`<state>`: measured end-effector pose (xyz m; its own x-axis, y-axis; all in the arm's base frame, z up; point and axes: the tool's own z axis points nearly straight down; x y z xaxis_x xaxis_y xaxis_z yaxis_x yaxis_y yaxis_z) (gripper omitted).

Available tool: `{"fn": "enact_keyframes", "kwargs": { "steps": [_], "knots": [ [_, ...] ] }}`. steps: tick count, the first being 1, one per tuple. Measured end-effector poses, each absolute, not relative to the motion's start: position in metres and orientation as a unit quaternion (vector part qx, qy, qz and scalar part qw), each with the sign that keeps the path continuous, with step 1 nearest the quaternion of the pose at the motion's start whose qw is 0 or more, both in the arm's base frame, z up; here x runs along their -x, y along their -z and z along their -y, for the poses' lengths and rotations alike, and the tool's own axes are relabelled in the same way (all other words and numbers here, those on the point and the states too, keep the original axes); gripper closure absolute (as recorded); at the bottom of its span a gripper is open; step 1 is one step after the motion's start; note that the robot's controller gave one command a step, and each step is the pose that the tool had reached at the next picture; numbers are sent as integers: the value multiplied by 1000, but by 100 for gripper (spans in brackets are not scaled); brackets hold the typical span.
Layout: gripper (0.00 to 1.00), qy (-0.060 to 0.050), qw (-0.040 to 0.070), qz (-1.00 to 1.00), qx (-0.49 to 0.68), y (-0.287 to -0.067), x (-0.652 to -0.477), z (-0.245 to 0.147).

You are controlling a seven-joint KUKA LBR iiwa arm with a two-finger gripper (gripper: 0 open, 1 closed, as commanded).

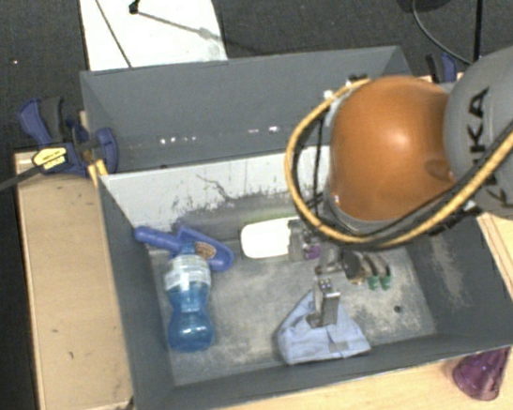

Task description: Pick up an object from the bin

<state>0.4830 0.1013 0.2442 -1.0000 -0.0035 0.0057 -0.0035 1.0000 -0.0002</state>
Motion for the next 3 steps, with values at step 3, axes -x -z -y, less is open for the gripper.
{"fn": "enact_keyframes", "kwargs": {
  "steps": [3],
  "knots": [
    [0,1,-4,998,-64,-158,-483,-68]
  ]
}}
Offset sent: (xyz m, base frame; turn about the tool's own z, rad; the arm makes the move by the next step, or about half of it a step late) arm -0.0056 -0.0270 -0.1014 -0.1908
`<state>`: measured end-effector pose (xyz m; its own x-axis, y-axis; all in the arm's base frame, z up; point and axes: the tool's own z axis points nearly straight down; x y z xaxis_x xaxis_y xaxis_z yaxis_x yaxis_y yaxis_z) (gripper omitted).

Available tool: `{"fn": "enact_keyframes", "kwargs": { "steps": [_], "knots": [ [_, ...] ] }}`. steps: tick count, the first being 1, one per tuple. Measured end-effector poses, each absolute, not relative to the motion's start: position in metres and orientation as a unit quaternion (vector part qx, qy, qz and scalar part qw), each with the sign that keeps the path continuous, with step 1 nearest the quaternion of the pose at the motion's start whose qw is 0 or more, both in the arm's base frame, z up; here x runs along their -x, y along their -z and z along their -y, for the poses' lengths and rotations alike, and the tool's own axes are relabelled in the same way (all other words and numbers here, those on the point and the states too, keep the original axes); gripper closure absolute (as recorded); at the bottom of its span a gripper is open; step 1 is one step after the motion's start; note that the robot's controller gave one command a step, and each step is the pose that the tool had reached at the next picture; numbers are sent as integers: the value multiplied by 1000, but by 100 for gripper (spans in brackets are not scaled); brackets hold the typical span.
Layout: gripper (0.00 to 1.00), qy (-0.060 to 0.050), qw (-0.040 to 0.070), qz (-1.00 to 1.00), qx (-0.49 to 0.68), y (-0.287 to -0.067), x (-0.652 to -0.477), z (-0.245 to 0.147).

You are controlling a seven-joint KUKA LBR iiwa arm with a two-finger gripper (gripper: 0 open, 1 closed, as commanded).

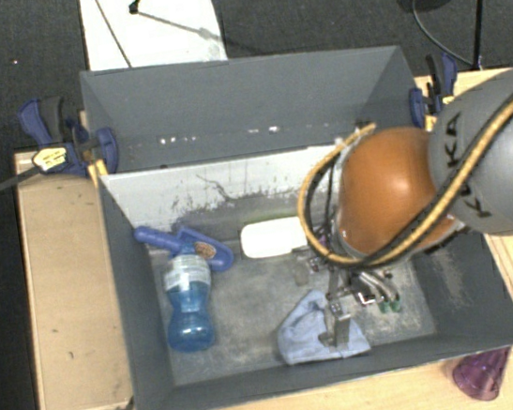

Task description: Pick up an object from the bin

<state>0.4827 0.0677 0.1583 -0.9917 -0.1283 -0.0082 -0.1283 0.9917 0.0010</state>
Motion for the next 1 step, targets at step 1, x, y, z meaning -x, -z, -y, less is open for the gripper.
{"fn": "enact_keyframes", "kwargs": {
  "steps": [1],
  "knots": [
    [0,-1,4,-997,83,-119,-478,-48]
  ]
}}
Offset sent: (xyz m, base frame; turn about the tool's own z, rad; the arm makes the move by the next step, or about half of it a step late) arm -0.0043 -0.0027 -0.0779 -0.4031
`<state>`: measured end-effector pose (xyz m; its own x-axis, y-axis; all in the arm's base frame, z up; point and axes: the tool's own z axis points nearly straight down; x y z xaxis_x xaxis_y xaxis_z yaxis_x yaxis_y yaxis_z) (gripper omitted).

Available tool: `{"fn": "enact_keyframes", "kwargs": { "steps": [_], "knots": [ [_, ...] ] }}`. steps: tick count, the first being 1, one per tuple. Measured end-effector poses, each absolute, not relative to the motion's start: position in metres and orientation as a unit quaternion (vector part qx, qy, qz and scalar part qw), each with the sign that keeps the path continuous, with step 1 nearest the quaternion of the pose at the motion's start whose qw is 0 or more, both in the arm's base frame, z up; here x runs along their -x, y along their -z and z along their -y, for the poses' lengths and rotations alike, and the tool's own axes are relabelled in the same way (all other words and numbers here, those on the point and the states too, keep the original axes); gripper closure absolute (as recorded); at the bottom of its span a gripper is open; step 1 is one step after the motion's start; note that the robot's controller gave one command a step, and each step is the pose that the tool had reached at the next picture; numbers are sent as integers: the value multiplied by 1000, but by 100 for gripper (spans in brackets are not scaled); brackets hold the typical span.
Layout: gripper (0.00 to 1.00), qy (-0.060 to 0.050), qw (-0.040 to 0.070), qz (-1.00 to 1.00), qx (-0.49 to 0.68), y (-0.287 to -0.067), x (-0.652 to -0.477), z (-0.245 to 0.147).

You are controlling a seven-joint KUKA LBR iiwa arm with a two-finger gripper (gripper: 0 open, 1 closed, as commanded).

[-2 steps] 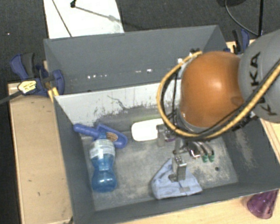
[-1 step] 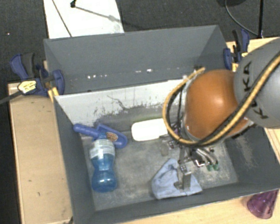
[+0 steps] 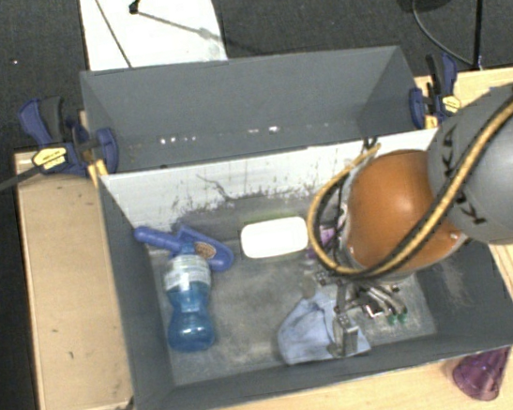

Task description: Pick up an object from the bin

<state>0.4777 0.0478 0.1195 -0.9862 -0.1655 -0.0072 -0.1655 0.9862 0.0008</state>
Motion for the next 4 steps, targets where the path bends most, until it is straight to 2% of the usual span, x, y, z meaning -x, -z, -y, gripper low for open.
{"fn": "enact_keyframes", "kwargs": {
  "steps": [1,2,3,4],
  "knots": [
    [0,0,4,-985,174,-98,-478,-55],
    [100,0,4,-962,273,-71,-484,-79],
    [100,0,4,-962,272,-71,-484,-79],
    [100,0,5,-950,313,-197,-486,-95]
  ]
}}
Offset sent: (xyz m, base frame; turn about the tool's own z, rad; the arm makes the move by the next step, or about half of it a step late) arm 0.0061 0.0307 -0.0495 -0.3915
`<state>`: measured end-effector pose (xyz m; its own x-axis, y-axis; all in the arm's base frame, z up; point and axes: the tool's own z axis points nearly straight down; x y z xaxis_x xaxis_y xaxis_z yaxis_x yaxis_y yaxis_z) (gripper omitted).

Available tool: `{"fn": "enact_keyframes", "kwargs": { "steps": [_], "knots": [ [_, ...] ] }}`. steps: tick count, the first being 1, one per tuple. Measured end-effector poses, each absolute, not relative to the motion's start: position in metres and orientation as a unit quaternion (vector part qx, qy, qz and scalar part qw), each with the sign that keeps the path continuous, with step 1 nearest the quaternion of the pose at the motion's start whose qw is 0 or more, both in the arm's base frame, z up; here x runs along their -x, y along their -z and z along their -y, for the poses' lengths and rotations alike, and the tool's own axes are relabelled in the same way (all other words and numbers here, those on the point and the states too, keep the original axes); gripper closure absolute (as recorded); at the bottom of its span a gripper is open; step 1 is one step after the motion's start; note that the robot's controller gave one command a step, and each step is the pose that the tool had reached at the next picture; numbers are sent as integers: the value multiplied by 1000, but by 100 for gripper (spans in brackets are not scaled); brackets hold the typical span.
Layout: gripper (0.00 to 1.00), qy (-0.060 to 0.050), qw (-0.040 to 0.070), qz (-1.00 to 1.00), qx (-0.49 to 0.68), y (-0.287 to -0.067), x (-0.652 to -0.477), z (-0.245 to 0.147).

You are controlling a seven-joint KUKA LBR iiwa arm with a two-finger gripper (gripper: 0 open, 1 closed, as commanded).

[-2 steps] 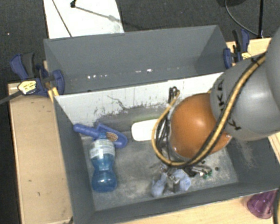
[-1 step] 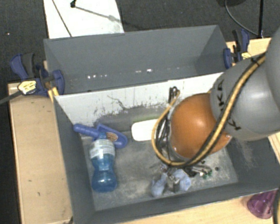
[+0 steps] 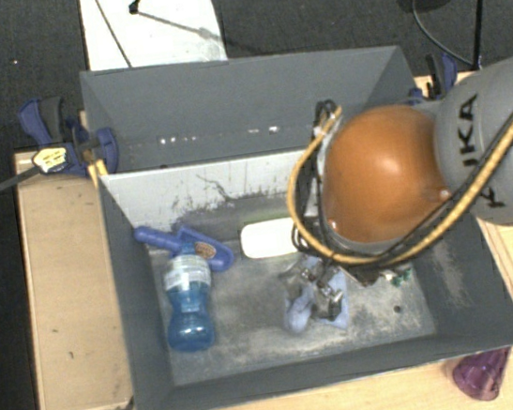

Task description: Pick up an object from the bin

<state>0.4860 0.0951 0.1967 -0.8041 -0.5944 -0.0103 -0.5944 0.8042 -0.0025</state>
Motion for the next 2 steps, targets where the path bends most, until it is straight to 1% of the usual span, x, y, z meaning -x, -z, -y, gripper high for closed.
{"fn": "enact_keyframes", "kwargs": {
  "steps": [1,2],
  "knots": [
    [100,0,5,-950,312,-197,-486,-95],
    [100,-1,3,-949,317,-245,-486,-92]
  ]
}}
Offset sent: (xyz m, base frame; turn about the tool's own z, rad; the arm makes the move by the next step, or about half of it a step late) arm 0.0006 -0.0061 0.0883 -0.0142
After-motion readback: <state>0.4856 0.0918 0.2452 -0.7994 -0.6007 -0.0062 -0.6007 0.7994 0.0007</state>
